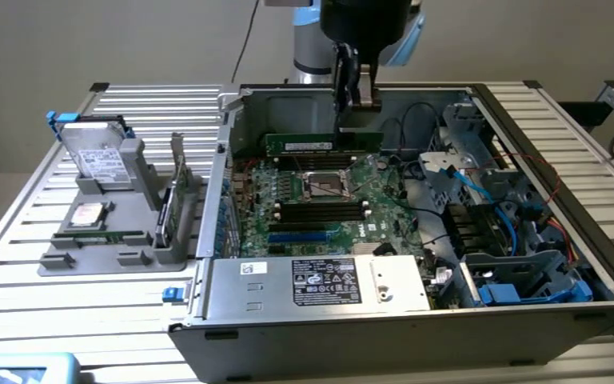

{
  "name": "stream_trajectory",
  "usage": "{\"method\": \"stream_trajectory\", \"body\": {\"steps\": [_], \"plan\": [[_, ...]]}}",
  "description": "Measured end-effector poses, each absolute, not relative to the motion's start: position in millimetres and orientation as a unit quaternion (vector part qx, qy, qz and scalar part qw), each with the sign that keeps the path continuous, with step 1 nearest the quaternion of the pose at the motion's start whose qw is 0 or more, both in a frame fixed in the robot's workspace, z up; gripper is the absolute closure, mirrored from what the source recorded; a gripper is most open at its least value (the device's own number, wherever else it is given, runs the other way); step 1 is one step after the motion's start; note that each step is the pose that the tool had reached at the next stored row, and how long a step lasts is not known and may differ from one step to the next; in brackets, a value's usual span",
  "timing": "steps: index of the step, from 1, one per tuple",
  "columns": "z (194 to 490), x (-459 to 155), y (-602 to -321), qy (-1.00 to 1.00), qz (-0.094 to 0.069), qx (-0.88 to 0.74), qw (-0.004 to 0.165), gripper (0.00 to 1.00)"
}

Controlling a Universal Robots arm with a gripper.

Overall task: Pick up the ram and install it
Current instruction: 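Pick up the ram and move it above insertion slot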

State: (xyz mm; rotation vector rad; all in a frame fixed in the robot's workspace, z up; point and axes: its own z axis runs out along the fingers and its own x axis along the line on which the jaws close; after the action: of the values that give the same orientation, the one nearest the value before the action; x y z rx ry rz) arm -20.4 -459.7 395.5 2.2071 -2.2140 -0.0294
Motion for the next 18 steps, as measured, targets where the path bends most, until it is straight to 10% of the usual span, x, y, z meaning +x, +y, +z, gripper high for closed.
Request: {"method": "stream_trajectory", "body": {"steps": [18], "plan": [[386.2,-11.3,-441.6,-0.714,-0.012,0.700,0.003,0.86]]}}
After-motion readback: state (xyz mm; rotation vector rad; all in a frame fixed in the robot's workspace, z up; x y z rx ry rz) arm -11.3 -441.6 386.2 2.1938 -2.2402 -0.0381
